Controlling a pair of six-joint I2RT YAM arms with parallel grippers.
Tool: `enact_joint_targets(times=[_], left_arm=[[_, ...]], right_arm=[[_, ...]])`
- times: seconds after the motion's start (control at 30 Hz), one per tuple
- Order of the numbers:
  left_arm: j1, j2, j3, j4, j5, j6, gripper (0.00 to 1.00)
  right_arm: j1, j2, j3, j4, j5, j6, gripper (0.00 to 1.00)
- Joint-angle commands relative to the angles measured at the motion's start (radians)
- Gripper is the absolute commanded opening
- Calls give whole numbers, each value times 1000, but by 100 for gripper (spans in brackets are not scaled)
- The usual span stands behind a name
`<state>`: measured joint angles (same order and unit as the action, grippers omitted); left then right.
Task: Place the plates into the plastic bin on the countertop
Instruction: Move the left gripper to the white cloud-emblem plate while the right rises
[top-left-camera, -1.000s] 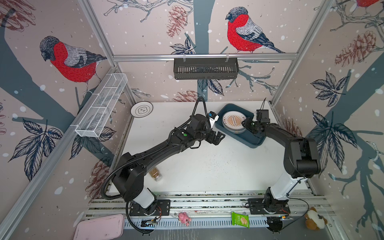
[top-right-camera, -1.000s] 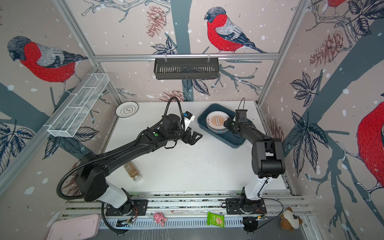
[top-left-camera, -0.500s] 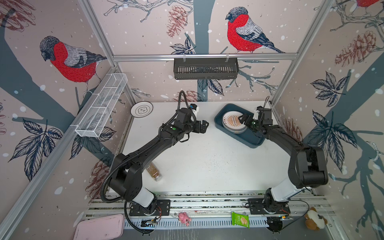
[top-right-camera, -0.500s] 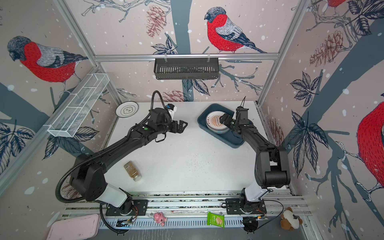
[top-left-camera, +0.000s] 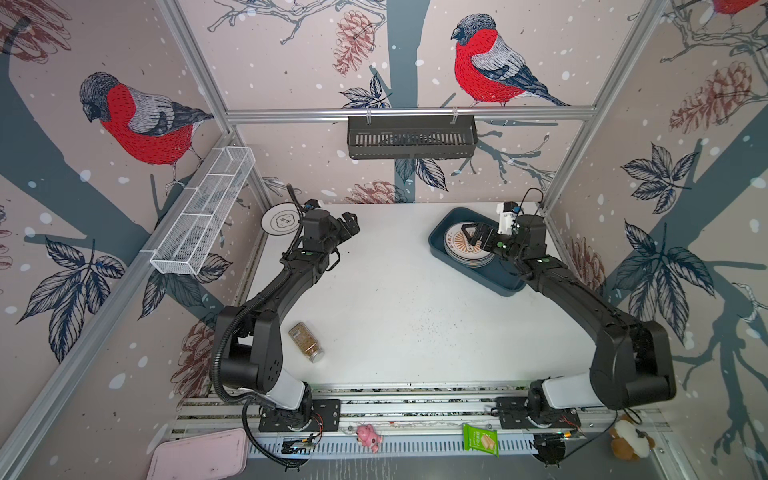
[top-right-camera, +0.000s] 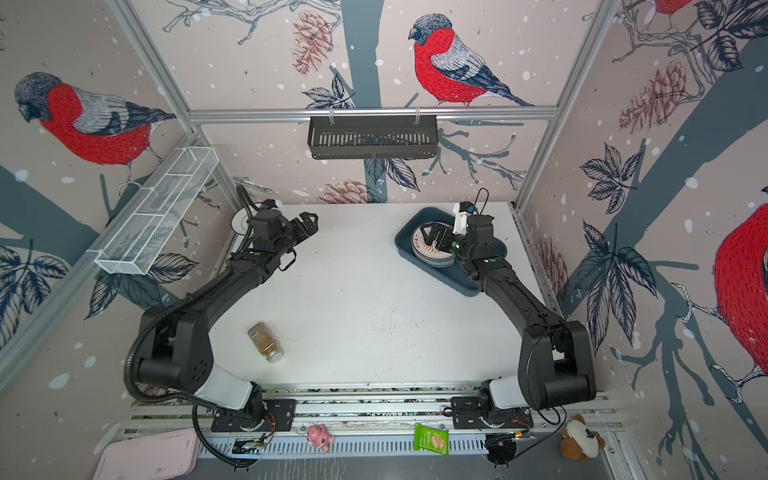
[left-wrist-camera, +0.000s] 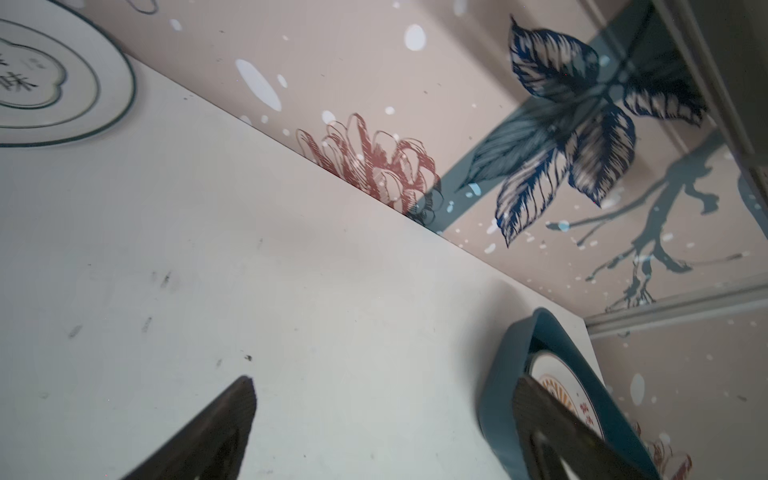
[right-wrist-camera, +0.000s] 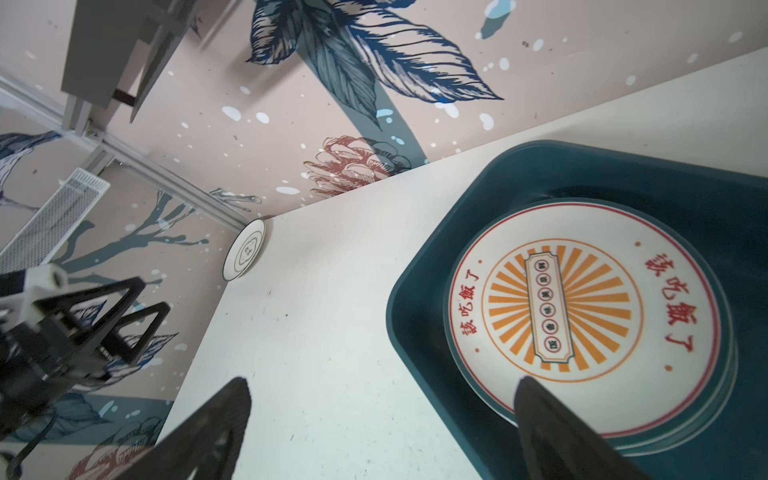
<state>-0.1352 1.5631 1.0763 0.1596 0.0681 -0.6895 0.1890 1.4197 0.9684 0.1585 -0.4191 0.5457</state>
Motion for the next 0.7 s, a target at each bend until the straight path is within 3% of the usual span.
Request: enact_joint_targets(times=[0.0, 0.2, 0.67], left_arm=[[66, 34, -10, 72, 19, -97, 96], [192, 130, -41, 146, 74, -193, 95], [344, 384, 41, 280, 95, -381, 92]], right_arm=[[19, -11, -4, 55, -43, -43, 99], [52, 10, 8, 65, -46, -51, 100], [96, 93, 72, 111, -63, -14, 99]])
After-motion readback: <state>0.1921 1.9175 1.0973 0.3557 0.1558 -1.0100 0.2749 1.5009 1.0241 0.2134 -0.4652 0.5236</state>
